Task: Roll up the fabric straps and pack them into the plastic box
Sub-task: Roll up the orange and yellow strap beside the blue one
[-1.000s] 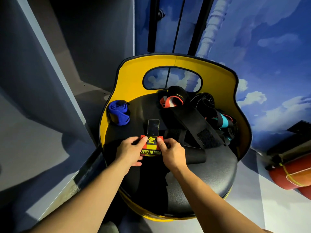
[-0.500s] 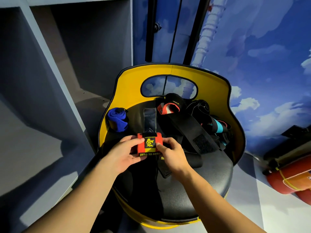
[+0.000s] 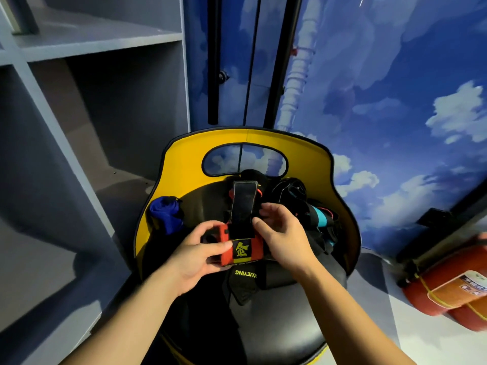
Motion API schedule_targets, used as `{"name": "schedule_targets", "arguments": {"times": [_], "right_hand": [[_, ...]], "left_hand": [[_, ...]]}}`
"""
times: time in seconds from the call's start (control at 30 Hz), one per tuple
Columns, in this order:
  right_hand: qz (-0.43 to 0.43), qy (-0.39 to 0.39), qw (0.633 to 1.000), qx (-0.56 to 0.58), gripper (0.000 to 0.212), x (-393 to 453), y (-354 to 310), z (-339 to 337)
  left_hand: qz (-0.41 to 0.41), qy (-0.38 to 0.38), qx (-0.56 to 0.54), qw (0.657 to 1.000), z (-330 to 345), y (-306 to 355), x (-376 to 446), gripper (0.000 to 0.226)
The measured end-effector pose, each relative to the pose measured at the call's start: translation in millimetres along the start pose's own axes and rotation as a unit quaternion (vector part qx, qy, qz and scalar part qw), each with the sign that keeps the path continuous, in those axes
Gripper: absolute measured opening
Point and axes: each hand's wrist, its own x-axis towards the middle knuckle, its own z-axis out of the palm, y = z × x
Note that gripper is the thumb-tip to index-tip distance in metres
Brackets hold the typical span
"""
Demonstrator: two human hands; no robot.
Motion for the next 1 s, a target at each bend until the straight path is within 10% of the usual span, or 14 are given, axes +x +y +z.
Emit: {"name": "schedule_targets", "arguments": {"times": [0.53,1.0], "right_hand": [[-0.156,0.028,0.983,-0.088,0.01,6.6,-13.3,-29.1],[-0.388,-0.016,0.882,-0.266,0.02,-17.9,4.5,-13.1]], "left_hand": [[0.013,-0.025,0.134,0.991,19.3,-3.5,-3.2,0.038],[0.057,0.172,0.053,0.982,34.1,7.4,4.1,0.027]]}}
